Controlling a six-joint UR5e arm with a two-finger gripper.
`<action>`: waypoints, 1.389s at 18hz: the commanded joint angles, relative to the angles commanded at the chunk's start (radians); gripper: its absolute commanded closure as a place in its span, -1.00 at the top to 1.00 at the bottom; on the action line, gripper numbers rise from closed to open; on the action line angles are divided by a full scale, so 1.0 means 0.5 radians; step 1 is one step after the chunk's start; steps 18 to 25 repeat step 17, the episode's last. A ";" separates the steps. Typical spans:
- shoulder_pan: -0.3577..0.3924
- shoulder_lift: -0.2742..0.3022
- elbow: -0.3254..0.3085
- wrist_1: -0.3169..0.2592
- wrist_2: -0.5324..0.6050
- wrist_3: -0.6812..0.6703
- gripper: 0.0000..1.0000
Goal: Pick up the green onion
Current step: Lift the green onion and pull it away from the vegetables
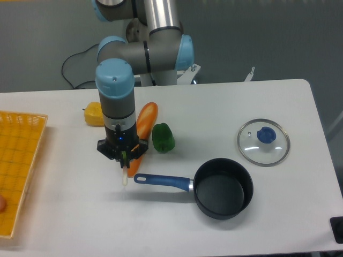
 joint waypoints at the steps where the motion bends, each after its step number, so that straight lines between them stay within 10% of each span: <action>1: 0.003 0.000 0.015 -0.009 0.000 0.058 -0.58; 10: 0.064 0.003 0.163 -0.230 0.034 0.782 -0.58; 16: 0.150 0.018 0.328 -0.665 0.077 1.196 -0.58; 25: 0.156 0.015 0.338 -0.681 0.077 1.206 -0.57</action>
